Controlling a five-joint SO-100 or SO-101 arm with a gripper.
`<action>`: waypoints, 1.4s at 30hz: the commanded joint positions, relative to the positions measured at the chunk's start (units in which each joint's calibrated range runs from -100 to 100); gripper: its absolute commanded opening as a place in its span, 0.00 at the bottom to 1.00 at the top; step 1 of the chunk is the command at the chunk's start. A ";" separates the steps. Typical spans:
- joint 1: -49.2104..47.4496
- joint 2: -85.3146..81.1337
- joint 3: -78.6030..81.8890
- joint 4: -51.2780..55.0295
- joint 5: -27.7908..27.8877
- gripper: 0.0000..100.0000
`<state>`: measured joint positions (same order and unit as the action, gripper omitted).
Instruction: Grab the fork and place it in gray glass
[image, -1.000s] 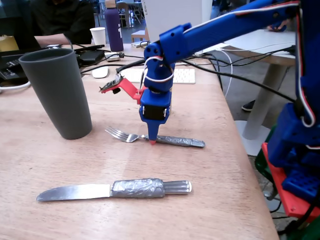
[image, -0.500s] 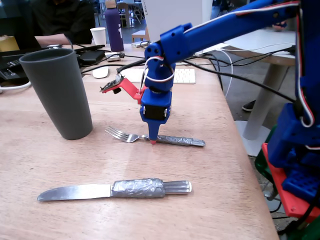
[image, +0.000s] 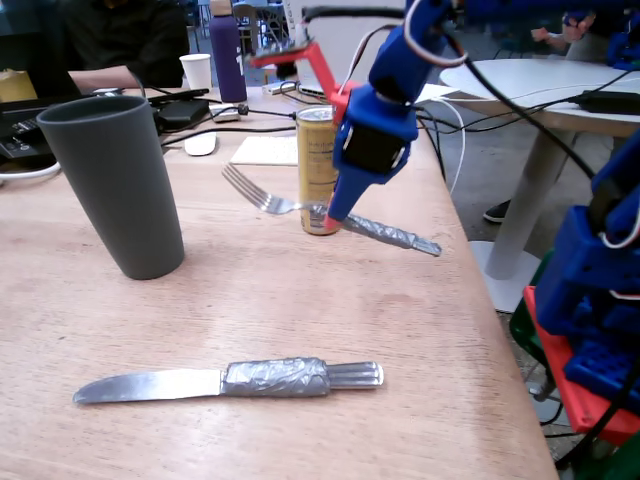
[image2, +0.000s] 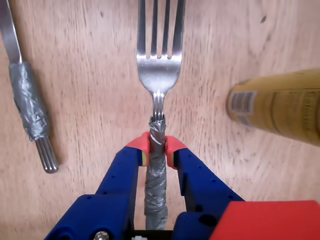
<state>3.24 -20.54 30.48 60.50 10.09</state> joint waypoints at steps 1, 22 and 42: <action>-0.20 -6.91 -0.42 -0.48 0.15 0.00; -0.36 -30.92 -2.59 -1.96 -0.29 0.00; -2.90 9.82 -44.12 -33.07 -0.63 0.00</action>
<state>2.87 -15.18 -1.80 28.78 9.60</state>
